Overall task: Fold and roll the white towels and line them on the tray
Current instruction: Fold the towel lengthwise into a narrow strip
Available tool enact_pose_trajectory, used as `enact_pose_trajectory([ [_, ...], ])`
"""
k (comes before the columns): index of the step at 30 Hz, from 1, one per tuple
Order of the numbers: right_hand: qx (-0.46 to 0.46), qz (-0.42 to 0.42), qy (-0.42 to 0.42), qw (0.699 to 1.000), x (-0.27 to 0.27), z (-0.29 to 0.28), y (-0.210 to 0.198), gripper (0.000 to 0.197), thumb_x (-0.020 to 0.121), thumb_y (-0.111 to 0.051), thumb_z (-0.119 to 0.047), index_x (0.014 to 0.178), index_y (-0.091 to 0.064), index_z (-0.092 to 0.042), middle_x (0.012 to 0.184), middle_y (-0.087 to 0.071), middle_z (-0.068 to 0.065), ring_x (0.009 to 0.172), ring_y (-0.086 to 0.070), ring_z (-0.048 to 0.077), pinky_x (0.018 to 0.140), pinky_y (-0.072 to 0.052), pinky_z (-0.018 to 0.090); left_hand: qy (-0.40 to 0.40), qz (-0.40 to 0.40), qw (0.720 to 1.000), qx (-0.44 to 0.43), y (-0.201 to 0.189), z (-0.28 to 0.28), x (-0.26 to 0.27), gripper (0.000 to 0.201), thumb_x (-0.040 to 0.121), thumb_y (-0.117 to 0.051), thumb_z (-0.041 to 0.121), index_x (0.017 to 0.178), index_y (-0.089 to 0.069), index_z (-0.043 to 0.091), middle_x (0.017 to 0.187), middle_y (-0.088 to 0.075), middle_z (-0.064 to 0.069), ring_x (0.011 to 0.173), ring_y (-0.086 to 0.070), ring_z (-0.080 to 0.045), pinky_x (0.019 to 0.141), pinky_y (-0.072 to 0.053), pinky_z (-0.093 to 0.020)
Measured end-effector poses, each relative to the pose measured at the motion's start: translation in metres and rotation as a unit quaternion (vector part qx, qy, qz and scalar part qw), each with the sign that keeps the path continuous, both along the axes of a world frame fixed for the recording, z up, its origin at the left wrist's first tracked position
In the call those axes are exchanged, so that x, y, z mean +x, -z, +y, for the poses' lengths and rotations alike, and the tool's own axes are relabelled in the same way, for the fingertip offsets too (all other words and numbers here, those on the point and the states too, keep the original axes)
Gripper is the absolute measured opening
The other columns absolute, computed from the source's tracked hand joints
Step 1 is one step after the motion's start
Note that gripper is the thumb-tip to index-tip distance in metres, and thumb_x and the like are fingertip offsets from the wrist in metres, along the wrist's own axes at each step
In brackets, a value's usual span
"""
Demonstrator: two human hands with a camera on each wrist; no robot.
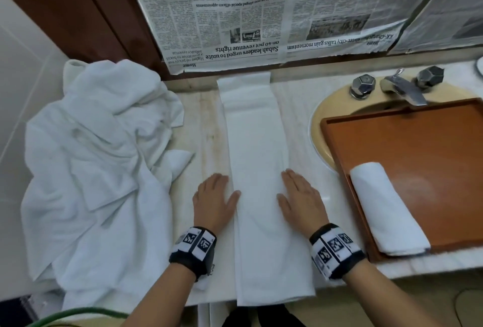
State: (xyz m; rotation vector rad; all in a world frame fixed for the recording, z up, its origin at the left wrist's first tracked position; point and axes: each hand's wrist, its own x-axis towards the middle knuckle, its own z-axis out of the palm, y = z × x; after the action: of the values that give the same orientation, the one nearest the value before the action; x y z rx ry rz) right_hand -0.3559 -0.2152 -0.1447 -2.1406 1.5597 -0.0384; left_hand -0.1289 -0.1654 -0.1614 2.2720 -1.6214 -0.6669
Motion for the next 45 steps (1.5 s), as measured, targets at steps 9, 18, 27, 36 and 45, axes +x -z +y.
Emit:
enact_pose_trajectory([
  [9,0.081,-0.14,0.198,0.967,-0.014,0.069,0.005,0.045,0.093,-0.065,-0.022,0.133,-0.05,-0.007,0.123,-0.058,0.01,0.118,-0.054,0.027,0.099,-0.042,0.033,0.001,0.001,0.999,0.038,-0.003,0.048,-0.033,0.026,0.095,-0.051,0.048,0.093,-0.058,0.024,0.092,-0.062,0.008,0.092,-0.056,-0.016,0.083,-0.044,-0.037],
  [18,0.001,-0.103,0.19,0.976,-0.007,0.082,-0.023,0.022,0.088,-0.062,-0.014,0.076,-0.043,-0.01,0.075,-0.045,0.003,0.066,-0.041,0.018,0.053,-0.025,0.028,-0.001,0.03,0.999,0.034,-0.011,0.057,-0.038,0.024,0.096,-0.049,0.04,0.087,-0.052,0.018,0.09,-0.059,0.002,0.082,-0.056,-0.019,0.069,-0.045,-0.032],
  [27,0.105,-0.099,0.223,0.964,-0.016,0.075,-0.019,0.025,0.085,-0.062,-0.013,0.099,-0.041,-0.009,0.091,-0.052,0.01,0.077,-0.05,0.025,0.062,-0.039,0.03,-0.031,0.035,0.996,0.074,-0.021,0.059,-0.044,0.013,0.091,-0.049,0.03,0.085,-0.053,0.02,0.085,-0.061,0.001,0.077,-0.059,-0.024,0.07,-0.048,-0.032],
  [36,0.0,-0.107,0.175,0.979,-0.05,0.061,-0.009,0.026,0.095,-0.056,-0.038,0.109,-0.053,-0.017,0.109,-0.057,0.003,0.094,-0.057,0.023,0.081,-0.049,0.038,-0.086,0.057,0.992,0.07,-0.022,0.065,-0.057,0.012,0.089,-0.05,0.021,0.09,-0.057,0.012,0.086,-0.063,-0.003,0.07,-0.055,-0.02,0.063,-0.045,-0.029],
  [45,-0.086,0.017,0.092,0.992,-0.05,0.045,0.009,0.035,0.097,-0.048,-0.026,0.131,-0.049,-0.016,0.137,-0.045,0.004,0.122,-0.042,0.026,0.096,-0.041,0.042,-0.105,0.042,0.992,0.064,-0.017,0.063,-0.06,0.01,0.093,-0.048,0.017,0.095,-0.051,0.009,0.097,-0.06,-0.009,0.08,-0.055,-0.024,0.067,-0.044,-0.033],
])
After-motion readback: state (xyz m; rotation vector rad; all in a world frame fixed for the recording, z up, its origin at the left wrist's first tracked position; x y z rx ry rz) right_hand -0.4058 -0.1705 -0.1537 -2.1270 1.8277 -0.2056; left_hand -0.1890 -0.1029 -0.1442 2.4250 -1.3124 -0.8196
